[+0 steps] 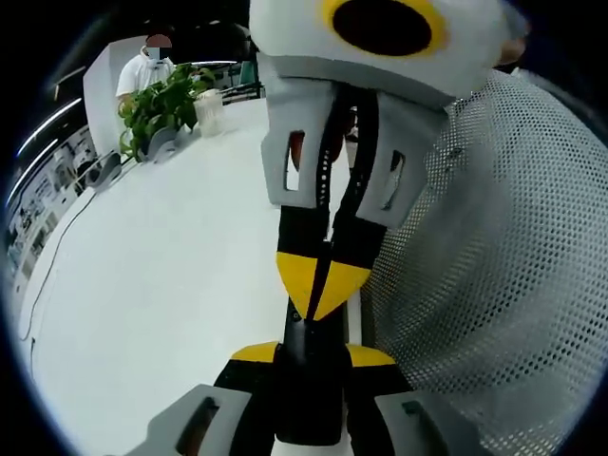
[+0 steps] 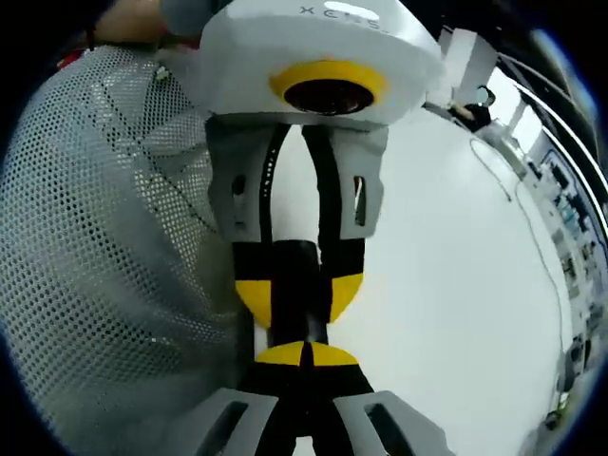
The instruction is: Press the specified remote control buttons in sequence, fully releasing each button before pressing the next.
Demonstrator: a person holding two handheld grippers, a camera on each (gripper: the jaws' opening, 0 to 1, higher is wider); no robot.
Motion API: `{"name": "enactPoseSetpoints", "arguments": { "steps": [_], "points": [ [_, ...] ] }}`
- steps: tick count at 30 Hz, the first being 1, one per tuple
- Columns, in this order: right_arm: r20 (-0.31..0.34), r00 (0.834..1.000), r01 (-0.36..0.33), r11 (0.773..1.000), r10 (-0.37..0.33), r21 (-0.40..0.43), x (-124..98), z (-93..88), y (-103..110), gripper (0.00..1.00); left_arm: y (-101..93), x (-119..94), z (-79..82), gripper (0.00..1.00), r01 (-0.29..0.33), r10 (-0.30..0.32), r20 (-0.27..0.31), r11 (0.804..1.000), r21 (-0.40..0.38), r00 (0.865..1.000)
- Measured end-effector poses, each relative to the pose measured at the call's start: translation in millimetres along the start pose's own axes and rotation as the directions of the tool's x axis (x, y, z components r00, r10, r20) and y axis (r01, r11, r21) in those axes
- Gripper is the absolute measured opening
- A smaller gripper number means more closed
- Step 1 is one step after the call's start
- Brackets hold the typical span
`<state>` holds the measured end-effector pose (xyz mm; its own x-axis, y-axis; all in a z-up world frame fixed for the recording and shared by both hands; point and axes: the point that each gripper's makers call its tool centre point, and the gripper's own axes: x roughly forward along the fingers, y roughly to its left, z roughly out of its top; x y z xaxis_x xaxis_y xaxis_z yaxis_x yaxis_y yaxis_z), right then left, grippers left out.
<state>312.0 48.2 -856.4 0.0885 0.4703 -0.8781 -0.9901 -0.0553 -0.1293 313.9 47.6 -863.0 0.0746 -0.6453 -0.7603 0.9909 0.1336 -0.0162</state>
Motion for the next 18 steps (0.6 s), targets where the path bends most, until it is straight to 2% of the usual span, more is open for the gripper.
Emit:
{"name": "enactPoseSetpoints", "arguments": {
  "steps": [3,8,14,18],
  "points": [
    [0.007,1.0,0.001,1.0,-0.002,0.022,-0.6,-0.8,-1.7,0.0,0.2,0.1,0.1,0.25,-0.002,0.002,0.002,1.0,-0.001,1.0],
    [0.057,0.998,-0.033,0.988,0.024,0.15,-1.6,-1.0,-4.0,0.0,0.3,0.1,0.1,0.25,-0.004,0.004,0.002,1.0,-0.004,1.0],
    [0.05,0.998,-0.033,0.989,0.027,0.143,-2.3,-1.7,-3.3,0.0,0.5,0.3,0.0,0.25,-0.007,0.007,-0.003,1.0,-0.01,1.0],
    [0.044,0.999,-0.026,0.981,0.018,0.192,-2.6,-3.8,-7.8,0.0,0.5,0.0,0.0,0.25,-0.005,0.005,0.001,1.0,-0.008,1.0]
  ]
}}
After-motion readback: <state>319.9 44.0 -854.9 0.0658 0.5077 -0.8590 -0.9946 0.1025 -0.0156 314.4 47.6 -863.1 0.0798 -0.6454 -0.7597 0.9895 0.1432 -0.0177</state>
